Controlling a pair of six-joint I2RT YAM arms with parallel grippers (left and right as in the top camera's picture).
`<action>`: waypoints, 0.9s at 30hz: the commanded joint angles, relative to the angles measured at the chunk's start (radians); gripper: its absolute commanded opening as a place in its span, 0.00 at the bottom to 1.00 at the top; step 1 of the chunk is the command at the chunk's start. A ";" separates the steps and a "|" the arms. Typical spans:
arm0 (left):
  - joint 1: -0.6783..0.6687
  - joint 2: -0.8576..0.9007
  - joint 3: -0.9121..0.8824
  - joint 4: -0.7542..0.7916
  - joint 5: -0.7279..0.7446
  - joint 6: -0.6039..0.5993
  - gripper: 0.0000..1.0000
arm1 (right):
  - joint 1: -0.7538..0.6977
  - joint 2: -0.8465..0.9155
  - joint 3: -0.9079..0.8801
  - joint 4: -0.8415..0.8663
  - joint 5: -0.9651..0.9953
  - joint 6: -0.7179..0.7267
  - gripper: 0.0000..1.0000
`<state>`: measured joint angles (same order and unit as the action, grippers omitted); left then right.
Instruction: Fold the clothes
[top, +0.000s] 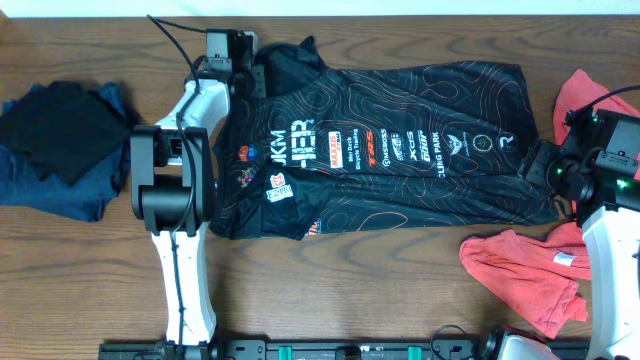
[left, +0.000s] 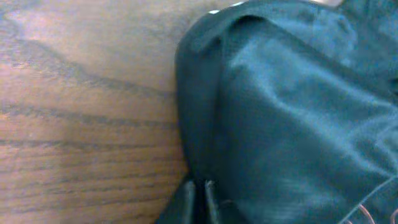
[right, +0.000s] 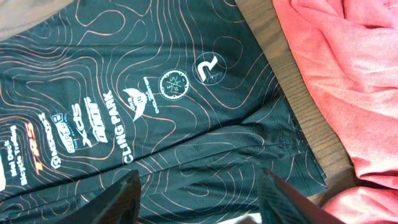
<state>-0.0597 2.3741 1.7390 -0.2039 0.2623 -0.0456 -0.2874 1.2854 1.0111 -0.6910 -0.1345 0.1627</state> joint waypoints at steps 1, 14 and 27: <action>0.002 0.031 -0.003 -0.020 -0.011 -0.012 0.06 | 0.007 0.009 0.018 0.011 0.000 -0.015 0.54; 0.004 -0.126 -0.003 -0.171 0.174 -0.043 0.06 | 0.027 0.394 0.280 0.079 0.000 -0.098 0.66; 0.002 -0.171 -0.003 -0.246 0.202 -0.072 0.06 | 0.074 1.001 0.724 0.438 0.003 -0.160 0.75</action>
<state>-0.0593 2.2105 1.7393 -0.4465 0.4465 -0.1081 -0.2226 2.2002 1.6817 -0.2611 -0.1341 0.0196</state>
